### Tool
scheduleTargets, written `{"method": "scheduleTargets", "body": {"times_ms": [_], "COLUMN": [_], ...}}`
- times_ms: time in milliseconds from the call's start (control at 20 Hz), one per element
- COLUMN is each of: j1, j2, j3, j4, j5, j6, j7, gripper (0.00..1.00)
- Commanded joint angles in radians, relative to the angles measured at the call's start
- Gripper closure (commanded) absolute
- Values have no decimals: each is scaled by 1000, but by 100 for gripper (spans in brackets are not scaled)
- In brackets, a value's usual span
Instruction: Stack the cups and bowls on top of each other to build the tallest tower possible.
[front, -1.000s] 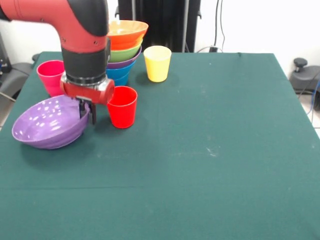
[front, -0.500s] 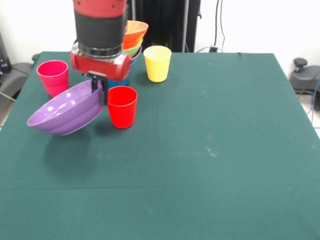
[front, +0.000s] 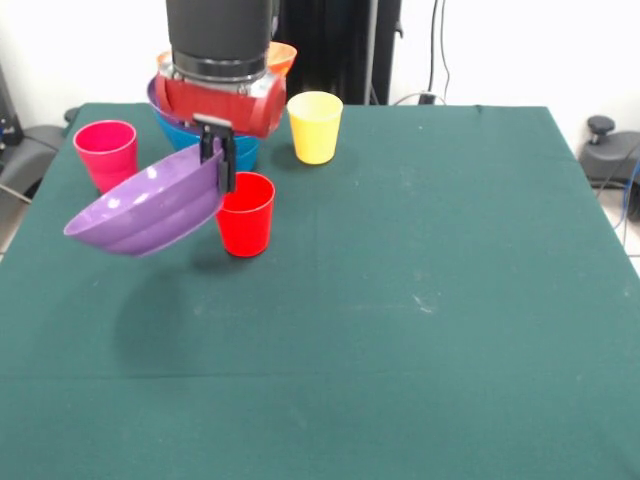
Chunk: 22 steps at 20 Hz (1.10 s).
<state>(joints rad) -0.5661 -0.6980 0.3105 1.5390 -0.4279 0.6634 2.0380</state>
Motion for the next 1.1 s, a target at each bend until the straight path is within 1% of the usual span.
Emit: {"method": "scheduleTargets", "body": {"times_ms": [50, 200, 350, 500, 800, 950, 1000, 1050, 1100], "j1": [23, 42, 31, 24, 27, 31, 31, 34, 34], "j2": [-109, -158, -197, -233, -290, -304, -307, -317, -327], "j3": [24, 23, 42, 47, 26, 16, 12, 2, -2], "j4": [-15, -31, -32, -15, 66, 99, 121, 164, 204], "j5": [75, 99, 149, 181, 205, 212, 225, 243, 250], "j6": [277, 352, 421, 462, 417, 397, 385, 372, 332], "j7": [-68, -63, -62, -63, -43, -32, -18, 8, 16], "gripper": [100, 100, 100, 100, 100, 100, 100, 100, 100]}}
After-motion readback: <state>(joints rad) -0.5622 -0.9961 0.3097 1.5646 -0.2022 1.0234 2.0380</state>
